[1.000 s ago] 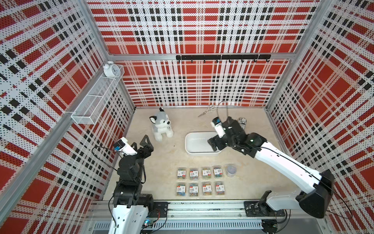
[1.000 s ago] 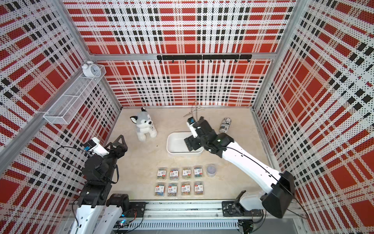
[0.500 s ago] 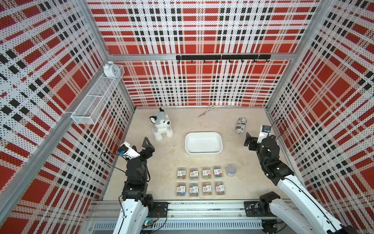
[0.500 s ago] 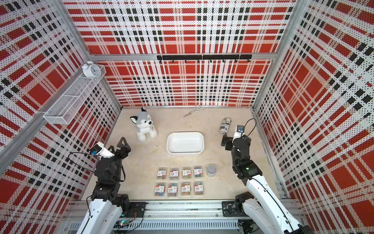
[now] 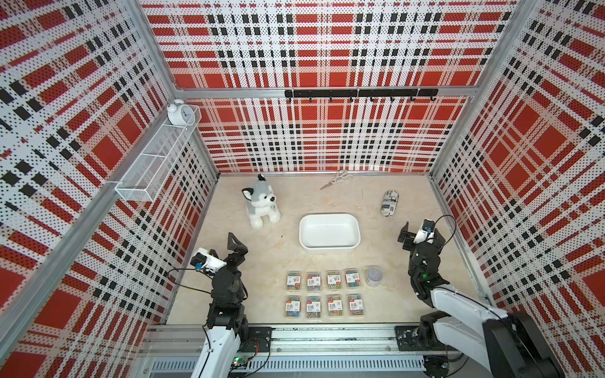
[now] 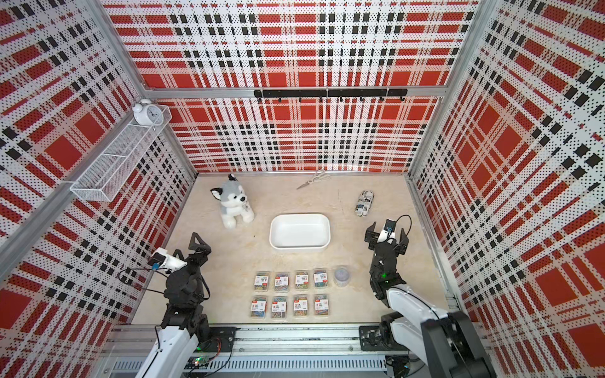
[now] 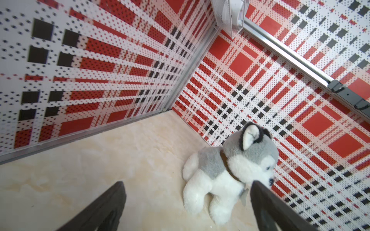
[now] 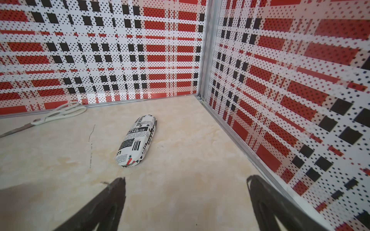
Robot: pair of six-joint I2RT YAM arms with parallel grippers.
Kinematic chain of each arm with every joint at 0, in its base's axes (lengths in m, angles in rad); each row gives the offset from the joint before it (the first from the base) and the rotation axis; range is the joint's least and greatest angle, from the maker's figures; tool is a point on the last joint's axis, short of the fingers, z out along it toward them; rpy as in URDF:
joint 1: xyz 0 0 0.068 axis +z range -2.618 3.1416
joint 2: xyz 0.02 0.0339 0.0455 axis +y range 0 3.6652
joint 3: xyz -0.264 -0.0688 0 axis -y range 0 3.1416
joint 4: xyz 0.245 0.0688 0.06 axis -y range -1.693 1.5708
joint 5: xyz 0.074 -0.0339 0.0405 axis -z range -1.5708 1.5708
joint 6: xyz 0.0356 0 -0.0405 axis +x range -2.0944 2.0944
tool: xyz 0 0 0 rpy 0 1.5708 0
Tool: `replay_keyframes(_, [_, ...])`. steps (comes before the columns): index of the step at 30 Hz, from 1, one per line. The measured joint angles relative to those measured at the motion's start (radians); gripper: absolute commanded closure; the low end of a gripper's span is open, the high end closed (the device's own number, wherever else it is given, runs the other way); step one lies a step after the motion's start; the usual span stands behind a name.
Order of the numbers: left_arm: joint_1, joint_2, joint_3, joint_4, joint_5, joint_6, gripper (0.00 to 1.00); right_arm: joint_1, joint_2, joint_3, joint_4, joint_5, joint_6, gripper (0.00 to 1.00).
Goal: Take the paper clips out of the storage box
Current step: Reset both arms
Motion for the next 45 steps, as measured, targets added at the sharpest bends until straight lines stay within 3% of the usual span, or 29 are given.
replay_keyframes(6, [0.001,-0.027,0.0,0.243,-0.067,0.086,0.02,-0.025,0.345,-0.042,0.402,-0.02,-0.052,0.0])
replay_keyframes(10, [0.004,0.064,0.0,0.425,-0.096,0.168,0.02,-0.053,0.399,-0.039,0.49,-0.08,-0.061,0.0])
replay_keyframes(13, [0.023,0.252,0.0,0.595,-0.095,0.216,0.02,-0.101,0.406,-0.004,0.504,-0.137,-0.039,0.0])
replay_keyframes(19, [0.1,0.84,0.001,0.969,0.002,0.249,0.02,-0.174,0.404,0.044,0.44,-0.226,0.018,0.0])
replay_keyframes(23, [0.099,1.131,-0.001,1.068,0.072,0.286,0.02,-0.183,0.405,0.074,0.388,-0.258,0.037,0.0])
replay_keyframes(29, [0.007,1.197,0.021,1.155,0.085,0.393,0.02,-0.183,0.405,0.084,0.348,-0.276,0.043,0.0])
replay_keyframes(33, [-0.087,1.214,0.129,1.09,0.04,0.472,0.02,-0.183,0.405,0.097,0.324,-0.275,0.043,0.0])
replay_keyframes(45, [-0.072,1.215,0.18,1.034,0.011,0.502,0.02,-0.183,0.405,0.105,0.313,-0.274,0.043,0.0])
